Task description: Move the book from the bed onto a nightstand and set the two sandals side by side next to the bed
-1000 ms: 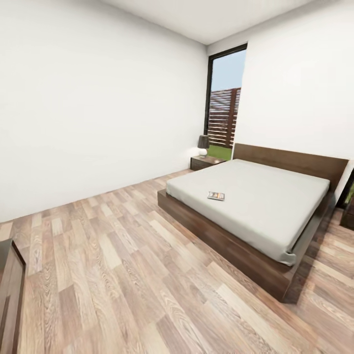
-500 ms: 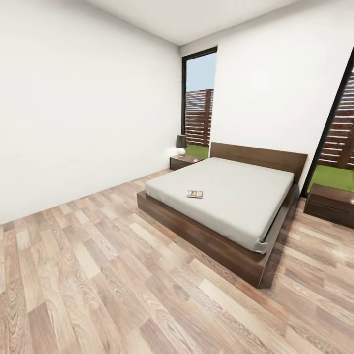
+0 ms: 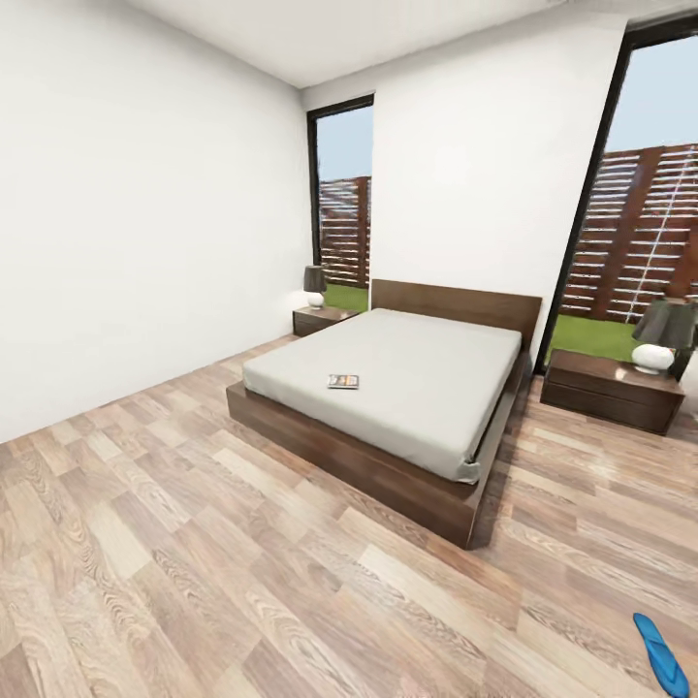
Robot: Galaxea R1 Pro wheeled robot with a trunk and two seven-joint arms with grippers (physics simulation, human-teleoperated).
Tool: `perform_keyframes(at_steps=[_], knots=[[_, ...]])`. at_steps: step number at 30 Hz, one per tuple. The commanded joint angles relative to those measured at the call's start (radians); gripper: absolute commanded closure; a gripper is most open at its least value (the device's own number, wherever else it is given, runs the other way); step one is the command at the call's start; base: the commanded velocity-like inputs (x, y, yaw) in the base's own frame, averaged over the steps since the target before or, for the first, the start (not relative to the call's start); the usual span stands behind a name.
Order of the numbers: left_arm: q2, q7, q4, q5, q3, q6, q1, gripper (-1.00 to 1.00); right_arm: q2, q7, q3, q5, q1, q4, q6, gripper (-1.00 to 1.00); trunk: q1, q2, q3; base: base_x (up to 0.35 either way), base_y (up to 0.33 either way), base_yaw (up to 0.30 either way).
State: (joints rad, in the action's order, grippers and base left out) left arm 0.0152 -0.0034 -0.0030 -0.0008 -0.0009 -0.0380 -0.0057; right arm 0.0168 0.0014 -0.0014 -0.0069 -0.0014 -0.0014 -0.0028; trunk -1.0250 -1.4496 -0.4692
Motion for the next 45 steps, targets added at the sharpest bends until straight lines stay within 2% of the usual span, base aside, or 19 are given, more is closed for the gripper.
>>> perform_keyframes(at_steps=[1, 45], knots=[[0.0, 0.0, 0.001, 0.0, 0.0, -0.003, 0.0, -1.0, 0.0, 0.0, 0.0, -0.001, 0.0, 0.0, 0.0, -1.0, 0.0, 0.0, -0.001, 0.0, 0.0, -0.299], [0.0, -0.001, 0.001, -0.002, -0.001, -0.003, 0.0, -1.0, 0.0, 0.0, 0.0, 0.0, 0.0, 0.0, 0.0, -1.0, 0.0, 0.0, -0.001, 0.0, 0.0, -0.299]])
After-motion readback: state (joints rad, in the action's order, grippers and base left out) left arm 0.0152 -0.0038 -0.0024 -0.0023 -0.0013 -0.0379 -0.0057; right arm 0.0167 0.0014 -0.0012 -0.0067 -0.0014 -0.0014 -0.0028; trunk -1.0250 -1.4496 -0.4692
